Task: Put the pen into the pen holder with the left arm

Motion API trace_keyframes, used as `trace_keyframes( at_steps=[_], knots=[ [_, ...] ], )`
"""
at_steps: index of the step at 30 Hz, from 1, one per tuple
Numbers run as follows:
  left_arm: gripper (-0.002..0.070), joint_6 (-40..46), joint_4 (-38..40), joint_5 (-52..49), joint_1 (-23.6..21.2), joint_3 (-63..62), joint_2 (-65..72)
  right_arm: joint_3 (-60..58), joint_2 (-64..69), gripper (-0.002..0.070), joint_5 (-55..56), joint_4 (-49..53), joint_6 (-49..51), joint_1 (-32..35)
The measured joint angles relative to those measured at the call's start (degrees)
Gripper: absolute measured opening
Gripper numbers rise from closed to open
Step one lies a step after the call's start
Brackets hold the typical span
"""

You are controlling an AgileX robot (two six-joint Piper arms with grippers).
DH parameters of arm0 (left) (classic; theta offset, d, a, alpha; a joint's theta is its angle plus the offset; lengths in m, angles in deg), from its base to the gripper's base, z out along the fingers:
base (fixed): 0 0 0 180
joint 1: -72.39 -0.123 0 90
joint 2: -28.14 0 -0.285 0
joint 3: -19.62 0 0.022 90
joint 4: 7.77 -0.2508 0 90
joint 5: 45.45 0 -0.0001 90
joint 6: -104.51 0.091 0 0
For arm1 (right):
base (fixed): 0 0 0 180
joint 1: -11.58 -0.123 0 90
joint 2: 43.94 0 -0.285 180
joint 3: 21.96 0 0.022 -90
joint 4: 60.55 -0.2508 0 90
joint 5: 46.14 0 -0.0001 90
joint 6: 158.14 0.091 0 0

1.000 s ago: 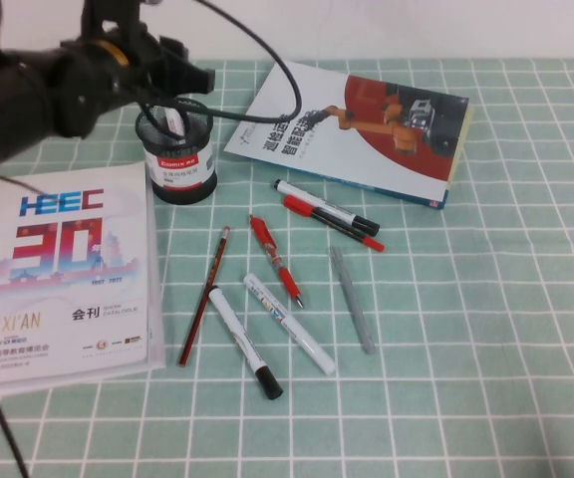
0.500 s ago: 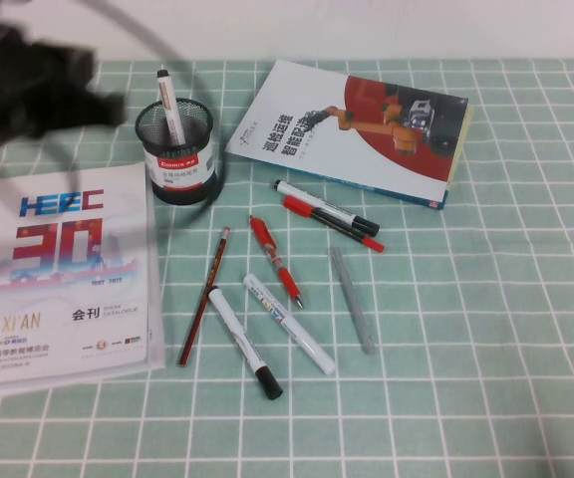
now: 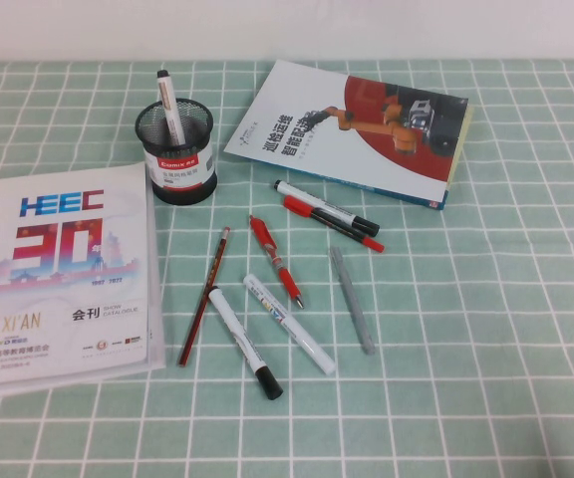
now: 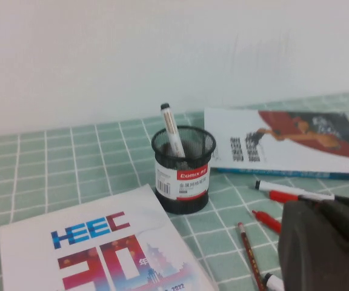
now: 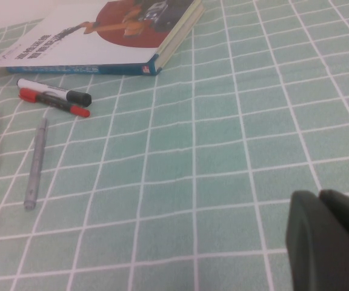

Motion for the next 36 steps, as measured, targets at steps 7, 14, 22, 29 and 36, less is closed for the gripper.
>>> trace_keyframes(
  at_steps=[7, 14, 22, 29, 36],
  knots=[
    [0.0000, -0.1, -2.4, -0.8, 0.0, 7.4, -14.8, 0.0, 0.0, -0.0020, 0.0, 0.0, 0.0, 0.0],
    [0.0000, 0.2, -5.3, 7.8, 0.0, 16.7, -20.9, 0.0, 0.0, -0.0020, 0.0, 0.0, 0.0, 0.0],
    [0.0000, -1.7, -4.2, 12.9, -8.6, 24.8, -24.5, 0.0, 0.0, -0.0020, 0.0, 0.0, 0.0, 0.0],
    [0.0000, -5.6, -3.3, 13.9, -11.7, 28.8, -24.8, 0.0, 0.0, -0.0020, 0.0, 0.0, 0.0, 0.0],
    [0.0000, -5.7, -2.5, 2.4, -11.7, 28.9, -24.8, 0.0, 0.0, -0.0020, 0.0, 0.0, 0.0, 0.0]
  ],
)
